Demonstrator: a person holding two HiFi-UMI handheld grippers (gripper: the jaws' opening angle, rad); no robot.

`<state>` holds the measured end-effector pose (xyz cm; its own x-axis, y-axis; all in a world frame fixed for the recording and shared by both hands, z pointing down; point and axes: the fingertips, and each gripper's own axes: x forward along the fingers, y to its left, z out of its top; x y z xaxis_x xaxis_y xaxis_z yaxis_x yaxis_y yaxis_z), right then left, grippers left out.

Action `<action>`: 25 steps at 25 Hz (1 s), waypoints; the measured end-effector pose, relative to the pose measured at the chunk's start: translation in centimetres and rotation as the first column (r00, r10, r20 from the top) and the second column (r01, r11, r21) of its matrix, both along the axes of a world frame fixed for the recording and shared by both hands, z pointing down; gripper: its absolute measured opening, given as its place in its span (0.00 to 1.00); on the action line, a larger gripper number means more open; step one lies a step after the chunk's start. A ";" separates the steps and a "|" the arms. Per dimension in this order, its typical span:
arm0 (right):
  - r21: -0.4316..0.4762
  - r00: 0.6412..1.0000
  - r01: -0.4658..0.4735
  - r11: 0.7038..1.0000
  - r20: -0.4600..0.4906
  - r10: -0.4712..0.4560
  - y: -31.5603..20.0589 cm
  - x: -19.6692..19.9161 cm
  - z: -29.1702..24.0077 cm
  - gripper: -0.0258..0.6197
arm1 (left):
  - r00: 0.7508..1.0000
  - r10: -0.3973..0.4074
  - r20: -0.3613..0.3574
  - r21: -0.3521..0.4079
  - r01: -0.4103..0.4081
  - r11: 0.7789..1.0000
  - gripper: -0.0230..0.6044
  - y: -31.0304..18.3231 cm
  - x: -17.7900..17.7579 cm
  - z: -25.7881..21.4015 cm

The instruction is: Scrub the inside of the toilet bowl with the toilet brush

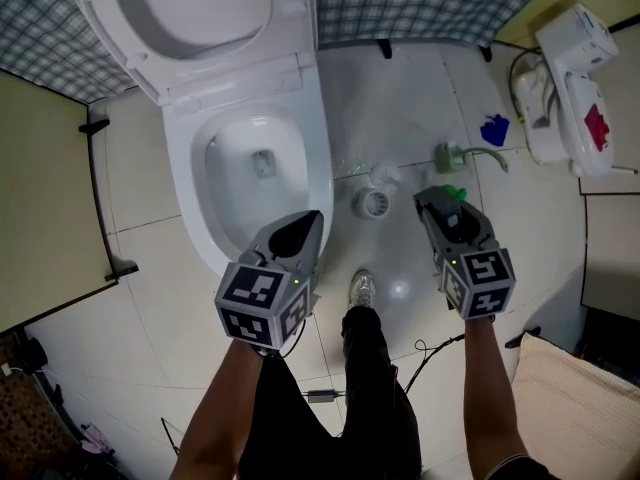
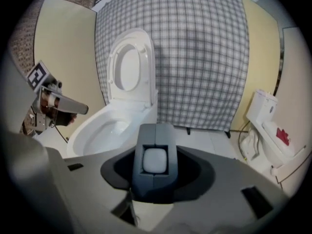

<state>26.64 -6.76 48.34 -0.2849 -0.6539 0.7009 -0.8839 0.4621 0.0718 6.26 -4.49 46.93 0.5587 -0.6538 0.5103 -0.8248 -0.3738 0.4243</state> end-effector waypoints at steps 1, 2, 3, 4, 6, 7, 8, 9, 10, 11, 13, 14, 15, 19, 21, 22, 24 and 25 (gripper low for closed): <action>0.039 1.000 0.010 0.999 0.016 -0.011 -0.3 -0.6 -2.0 0.34 | 1.000 -0.007 -0.003 0.007 0.007 1.000 0.05 -0.1 -0.5 -0.8; 0.074 0.999 0.022 0.997 0.033 -0.024 -0.6 -1.2 -4.0 0.34 | 1.000 -0.015 -0.005 0.019 0.015 1.000 0.05 -0.3 -1.0 -1.7; 0.109 0.998 0.034 0.993 0.049 -0.040 -1.0 -1.9 -5.9 0.34 | 1.000 -0.025 -0.007 0.035 0.026 0.999 0.05 -0.6 -1.6 -2.7; 0.144 0.996 0.046 0.989 0.067 -0.056 -1.3 -2.7 -7.8 0.34 | 0.999 -0.038 -0.007 0.051 0.038 0.998 0.05 -1.0 -2.3 -3.6; 0.207 0.991 0.069 0.976 0.097 -0.090 -2.1 -4.5 -11.2 0.34 | 0.998 -0.062 -0.006 0.075 0.062 0.995 0.05 -1.4 -3.7 -5.2; 0.234 0.988 0.080 0.969 0.110 -0.108 -2.4 -5.5 -12.7 0.34 | 0.997 -0.072 -0.007 0.087 0.072 0.994 0.05 -1.5 -4.3 -5.7; 0.258 0.984 0.092 0.962 0.122 -0.127 -2.7 -6.5 -13.9 0.34 | 0.997 -0.080 -0.008 0.094 0.081 0.992 0.05 -1.5 -4.9 -6.2; 0.276 0.980 0.104 0.955 0.135 -0.145 -2.8 -7.5 -14.9 0.34 | 0.996 -0.087 -0.008 0.096 0.087 0.992 0.05 -1.4 -5.6 -6.5; 0.289 0.975 0.114 0.950 0.150 -0.163 -2.9 -8.5 -15.7 0.34 | 0.996 -0.093 -0.004 0.094 0.093 0.991 0.05 -1.3 -6.2 -6.8; 0.297 0.970 0.122 0.947 0.168 -0.178 -3.0 -9.6 -16.3 0.34 | 0.995 -0.100 0.003 0.092 0.099 0.991 0.05 -1.1 -7.0 -7.0; 0.300 0.958 0.141 0.943 0.199 -0.206 -2.9 -11.8 -16.8 0.34 | 0.993 -0.115 0.018 0.088 0.113 0.990 0.05 -0.8 -8.5 -7.3; 0.296 0.953 0.153 0.943 0.210 -0.220 -2.8 -13.0 -16.6 0.34 | 0.992 -0.123 0.026 0.086 0.120 0.989 0.05 -0.7 -9.3 -7.4; 0.288 0.947 0.166 0.943 0.219 -0.233 -2.6 -14.0 -16.2 0.34 | 0.991 -0.130 0.035 0.082 0.127 0.989 0.05 -0.5 -10.0 -7.4; 0.230 0.927 0.211 0.950 0.262 -0.270 -1.9 -18.2 -12.7 0.34 | 0.983 -0.168 0.070 0.069 0.163 0.984 0.05 0.2 -12.9 -6.7; 0.182 0.924 0.225 0.957 0.273 -0.269 -1.1 -19.7 -10.4 0.34 | 0.980 -0.181 0.080 0.057 0.176 0.983 0.05 0.6 -13.7 -5.7; 0.154 0.926 0.230 0.961 0.270 -0.265 -0.7 -20.4 -9.2 0.34 | 0.979 -0.184 0.081 0.048 0.181 0.982 0.05 0.9 -14.0 -5.1; 0.111 0.927 0.240 0.964 0.269 -0.261 -0.1 -21.8 -7.0 0.34 | 0.977 -0.196 0.081 0.035 0.194 0.980 0.05 1.2 -14.9 -4.1; 0.098 0.926 0.245 0.964 0.272 -0.263 0.0 -22.6 -6.1 0.34 | 0.976 -0.203 0.081 0.030 0.201 0.979 0.05 1.3 -15.2 -3.6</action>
<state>4.09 -6.74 42.27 -0.6260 -0.5725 0.5295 -0.7255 0.6765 -0.1263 -8.99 -3.20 43.35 0.3705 -0.7599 0.5341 -0.9162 -0.2043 0.3448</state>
